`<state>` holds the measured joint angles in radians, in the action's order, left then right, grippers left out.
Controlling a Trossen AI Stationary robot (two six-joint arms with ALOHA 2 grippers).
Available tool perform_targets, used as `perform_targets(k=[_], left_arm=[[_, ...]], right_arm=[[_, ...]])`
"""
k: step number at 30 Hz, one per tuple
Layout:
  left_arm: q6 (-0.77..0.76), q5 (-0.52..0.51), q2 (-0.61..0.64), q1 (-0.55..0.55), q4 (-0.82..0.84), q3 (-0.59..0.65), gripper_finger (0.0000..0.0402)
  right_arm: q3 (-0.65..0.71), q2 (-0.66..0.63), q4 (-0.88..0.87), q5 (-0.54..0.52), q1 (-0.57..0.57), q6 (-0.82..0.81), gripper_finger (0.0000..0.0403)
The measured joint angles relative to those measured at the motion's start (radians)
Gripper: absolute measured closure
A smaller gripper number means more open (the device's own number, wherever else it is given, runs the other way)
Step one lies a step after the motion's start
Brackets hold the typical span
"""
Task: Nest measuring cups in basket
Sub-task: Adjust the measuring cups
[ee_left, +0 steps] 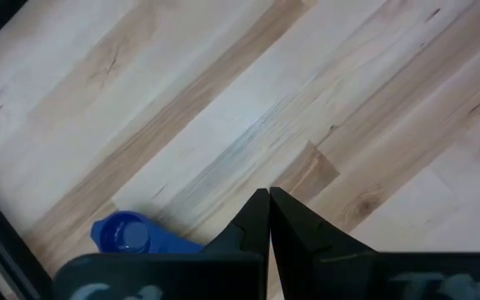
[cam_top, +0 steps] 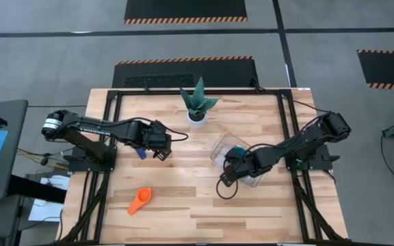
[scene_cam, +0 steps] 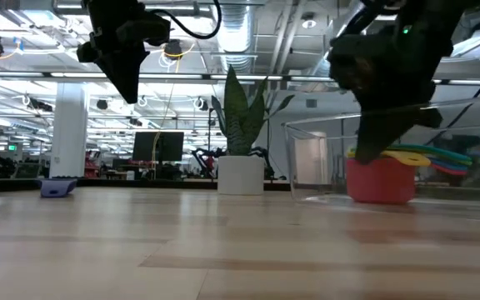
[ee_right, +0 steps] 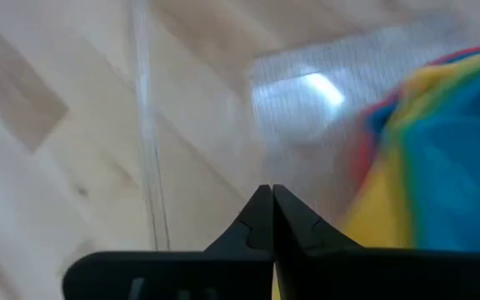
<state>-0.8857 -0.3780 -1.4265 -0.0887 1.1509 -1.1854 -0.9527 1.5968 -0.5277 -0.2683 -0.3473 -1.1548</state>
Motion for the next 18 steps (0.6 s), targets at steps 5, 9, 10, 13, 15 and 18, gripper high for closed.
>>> perform_targets(k=[5, 9, 10, 13, 15, 18], left_arm=[[0.010, 0.001, 0.000, 0.000, 0.000, 0.000, 0.0401], [0.036, 0.001, 0.000, 0.000, -0.001, 0.000, 0.0401], [0.043, 0.001, 0.000, 0.000, -0.002, 0.000, 0.0401], [0.052, 0.000, 0.000, 0.000, -0.005, 0.000, 0.0401], [0.053, -0.001, 0.000, 0.000, -0.007, 0.000, 0.0401], [0.053, -0.003, 0.000, 0.000, -0.011, 0.000, 0.0401]], right_arm=[[-0.004, 0.050, 0.009, 0.080, 0.000, 0.000, 0.0384], [-0.020, 0.039, 0.006, 0.078, 0.000, 0.003, 0.0385], [-0.026, 0.031, -0.005, 0.069, 0.000, 0.008, 0.0387], [-0.052, 0.008, -0.045, 0.044, 0.000, 0.027, 0.0392], [-0.070, -0.012, -0.083, 0.034, 0.000, 0.036, 0.0392], [-0.093, -0.039, -0.142, 0.019, 0.000, 0.046, 0.0388]])
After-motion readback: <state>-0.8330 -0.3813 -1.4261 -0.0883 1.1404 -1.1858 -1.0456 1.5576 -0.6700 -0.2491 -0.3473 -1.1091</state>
